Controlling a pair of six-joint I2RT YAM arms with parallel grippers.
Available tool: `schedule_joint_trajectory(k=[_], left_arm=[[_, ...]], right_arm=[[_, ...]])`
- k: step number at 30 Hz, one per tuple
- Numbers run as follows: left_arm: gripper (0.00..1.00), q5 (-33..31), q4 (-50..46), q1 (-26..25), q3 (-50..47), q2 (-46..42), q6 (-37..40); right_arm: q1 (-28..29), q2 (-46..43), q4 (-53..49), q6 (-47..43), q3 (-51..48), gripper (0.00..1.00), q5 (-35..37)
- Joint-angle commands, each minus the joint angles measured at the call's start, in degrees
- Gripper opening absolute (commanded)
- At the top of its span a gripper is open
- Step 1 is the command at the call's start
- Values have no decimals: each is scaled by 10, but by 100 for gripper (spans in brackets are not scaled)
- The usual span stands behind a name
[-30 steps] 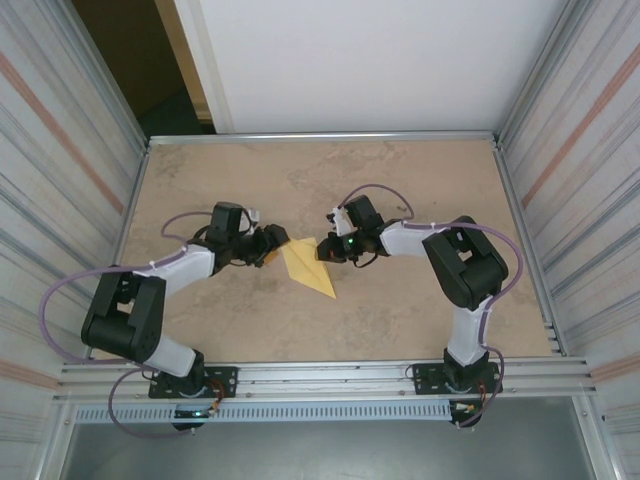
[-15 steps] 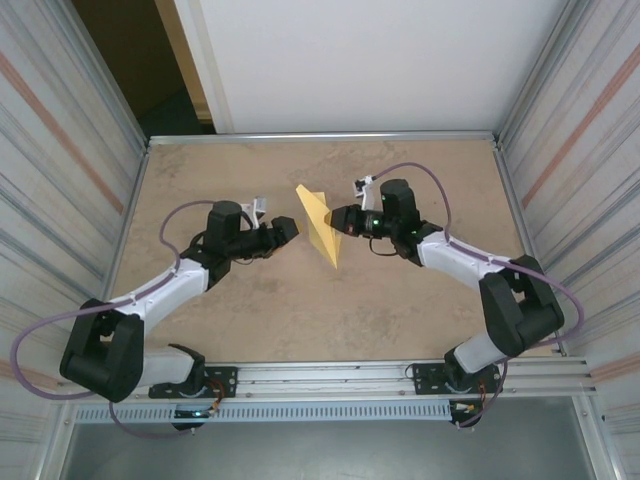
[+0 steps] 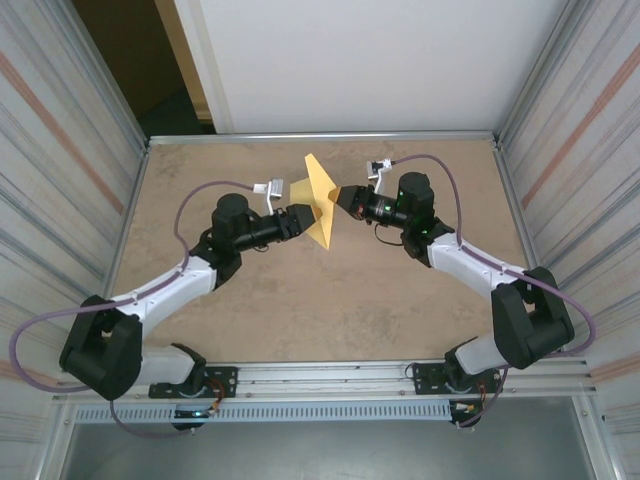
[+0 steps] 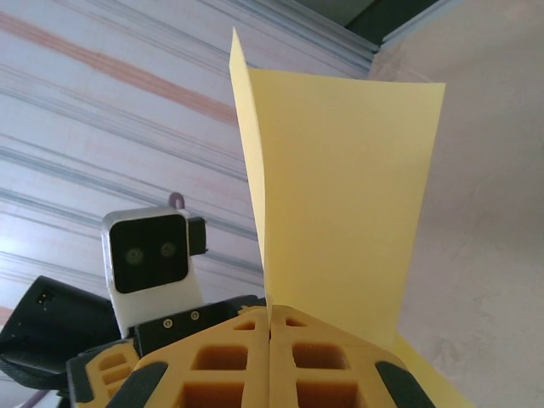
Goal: Fold a paper plane with a square sheet of paper (pick it up from the middle)
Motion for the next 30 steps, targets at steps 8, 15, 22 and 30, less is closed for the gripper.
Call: schedule_joint_trajectory(k=[8,15,22,30], left_arm=[[48,30,60,-5,35,30,-4],[37,37,109,-4,25,36,-15],[28,33,143,-4,14,39,-14],[27,30,142,-4,13,46,-20]], right_arm=[[-5,-19,55,48,-7,0,-31],[-10,-17,77,79,-9,0,-39],[-14,-18,86,91,-10,0,-41],[-18,-19,87,93,-13,0,-43]])
